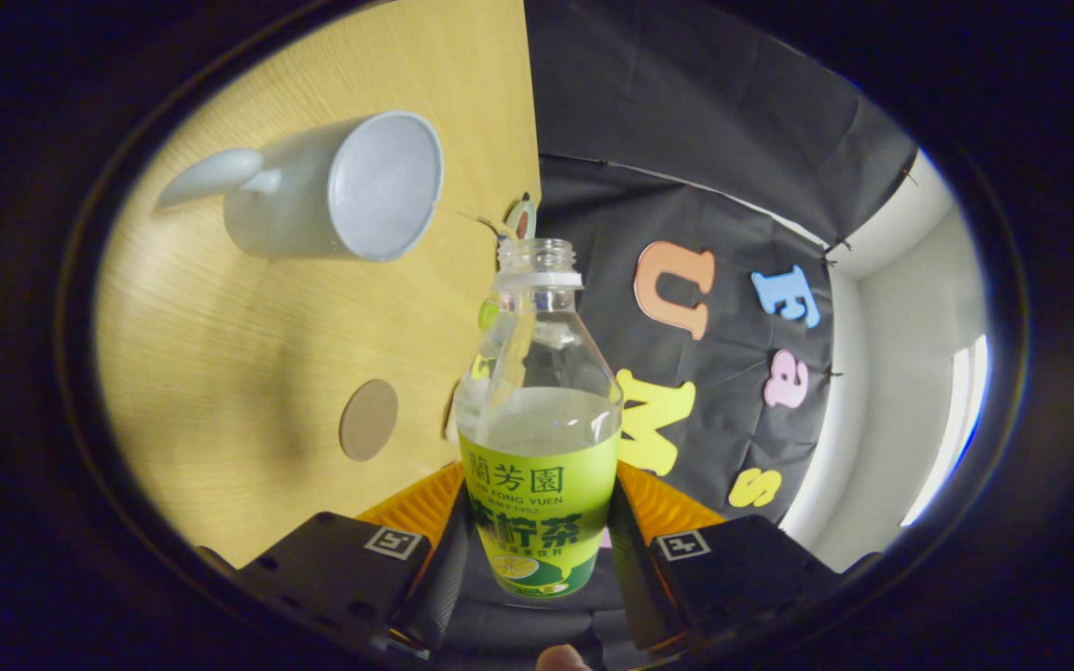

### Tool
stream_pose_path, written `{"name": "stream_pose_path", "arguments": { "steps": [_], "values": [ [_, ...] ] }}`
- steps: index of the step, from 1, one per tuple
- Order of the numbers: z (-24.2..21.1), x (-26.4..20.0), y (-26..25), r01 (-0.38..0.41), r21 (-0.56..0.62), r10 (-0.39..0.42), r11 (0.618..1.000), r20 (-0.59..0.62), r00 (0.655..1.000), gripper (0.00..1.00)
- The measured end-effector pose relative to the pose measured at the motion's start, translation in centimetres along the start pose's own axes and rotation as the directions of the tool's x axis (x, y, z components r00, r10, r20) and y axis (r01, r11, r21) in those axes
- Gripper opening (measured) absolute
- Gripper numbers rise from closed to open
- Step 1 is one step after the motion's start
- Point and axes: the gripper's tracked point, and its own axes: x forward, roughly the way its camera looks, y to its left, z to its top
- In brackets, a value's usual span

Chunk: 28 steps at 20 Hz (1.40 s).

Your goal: Take the bottle from table, then pour the juice into the cup, finally place the bottle on the coaster

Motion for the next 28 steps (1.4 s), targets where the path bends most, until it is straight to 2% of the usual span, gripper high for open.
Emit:
{"name": "stream_pose_path", "arguments": {
  "steps": [28],
  "values": [
    [-0.3, 0.1, -2.6, 0.062, -0.094, -0.059, 0.994, 0.03, 0.998, 0.77]
  ]
}}
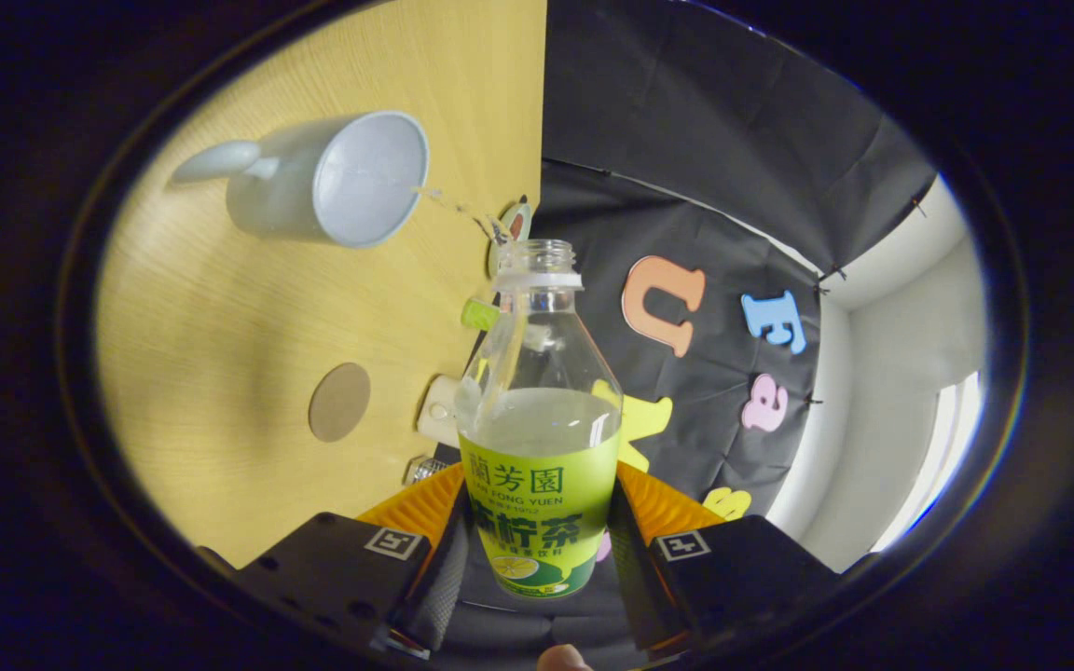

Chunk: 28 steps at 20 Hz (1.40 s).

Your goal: Take the bottle from table, then pour the juice into the cup, finally place the bottle on the coaster

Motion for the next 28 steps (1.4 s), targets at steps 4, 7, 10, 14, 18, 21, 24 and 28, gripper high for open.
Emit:
{"name": "stream_pose_path", "arguments": {
  "steps": [4, 7, 10, 14, 18, 21, 24, 28],
  "values": [
    [0.0, 0.2, -0.4, 0.006, -0.012, -0.006, 1.0, 0.001, 1.0, 0.76],
    [0.3, 0.3, -0.6, 0.011, -0.021, -0.011, 1.0, 0.004, 1.0, 0.76],
    [0.2, 0.1, -0.8, 0.015, -0.032, -0.015, 0.999, 0.007, 1.0, 0.76],
    [0.1, 0.0, -1.5, 0.025, -0.049, -0.025, 0.998, 0.008, 1.0, 0.76],
    [-0.1, -0.1, -1.9, 0.031, -0.065, -0.031, 0.997, 0.01, 0.999, 0.76],
    [-0.1, -0.1, -2.1, 0.034, -0.078, -0.033, 0.996, 0.008, 0.999, 0.76],
    [-0.3, -0.3, -2.5, 0.041, -0.09, -0.041, 0.995, 0.006, 0.999, 0.76],
    [-0.1, -0.4, -2.9, 0.056, -0.113, -0.054, 0.992, 0.019, 0.998, 0.76]
  ]
}}
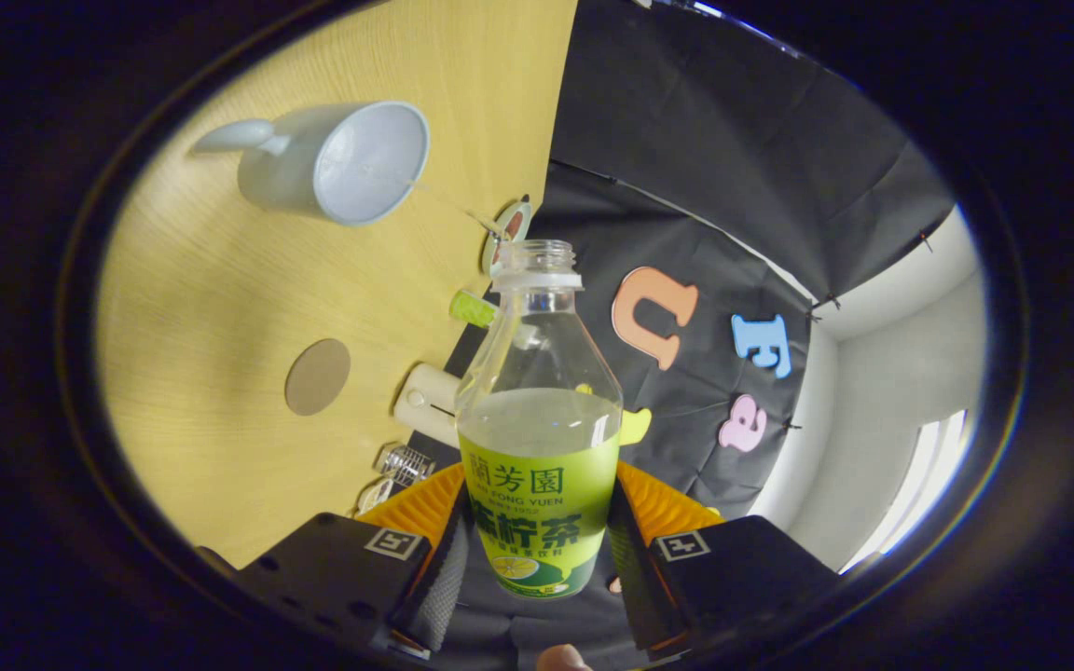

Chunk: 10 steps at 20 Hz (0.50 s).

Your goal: Take the bottle from table, then pour the juice into the cup, finally place the bottle on the coaster

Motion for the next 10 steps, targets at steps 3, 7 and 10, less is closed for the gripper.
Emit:
{"name": "stream_pose_path", "arguments": {
  "steps": [3, 7, 10],
  "values": [
    [0.3, 0.2, -0.4, 0.008, -0.018, -0.008, 1.0, 0.007, 1.0, 0.76],
    [0.6, 0.3, -1.0, 0.031, -0.054, -0.03, 0.998, 0.013, 0.999, 0.76],
    [0.7, 0.2, -1.5, 0.04, -0.07, -0.039, 0.997, 0.017, 0.999, 0.76]
  ]
}}
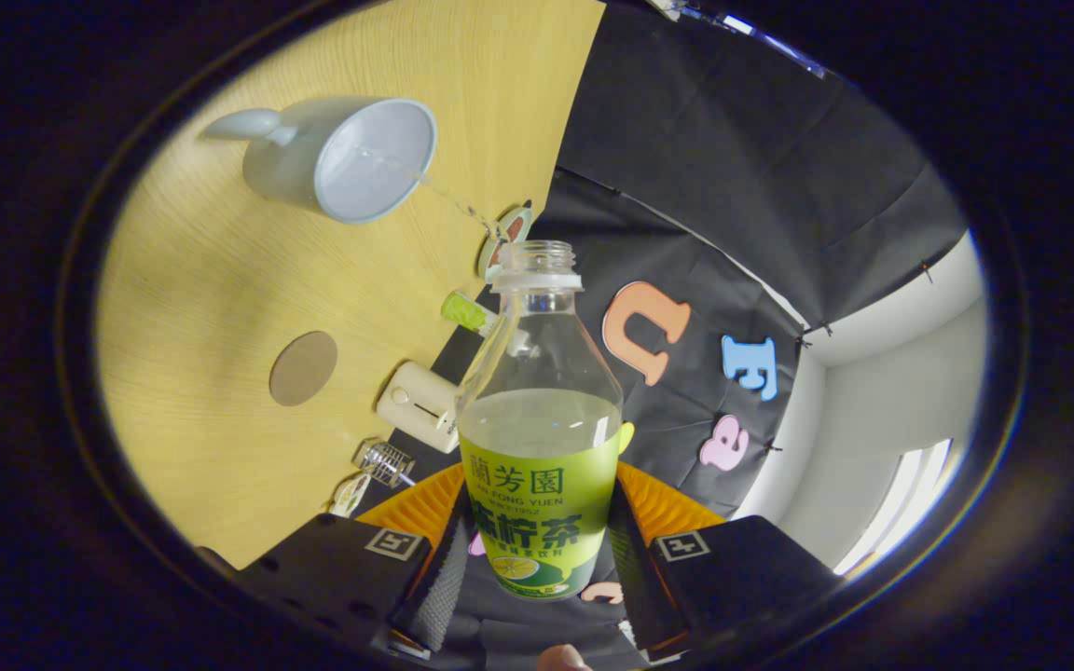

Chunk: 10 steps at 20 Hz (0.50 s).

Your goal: Take the bottle from table, then pour the juice into the cup, finally place the bottle on the coaster

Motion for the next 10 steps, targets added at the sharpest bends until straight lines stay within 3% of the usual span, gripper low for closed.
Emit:
{"name": "stream_pose_path", "arguments": {
  "steps": [10],
  "values": [
    [0.48, -0.58, -0.74, 0.037, -0.071, -0.035, 0.997, 0.026, 0.999, 0.76]
  ]
}}
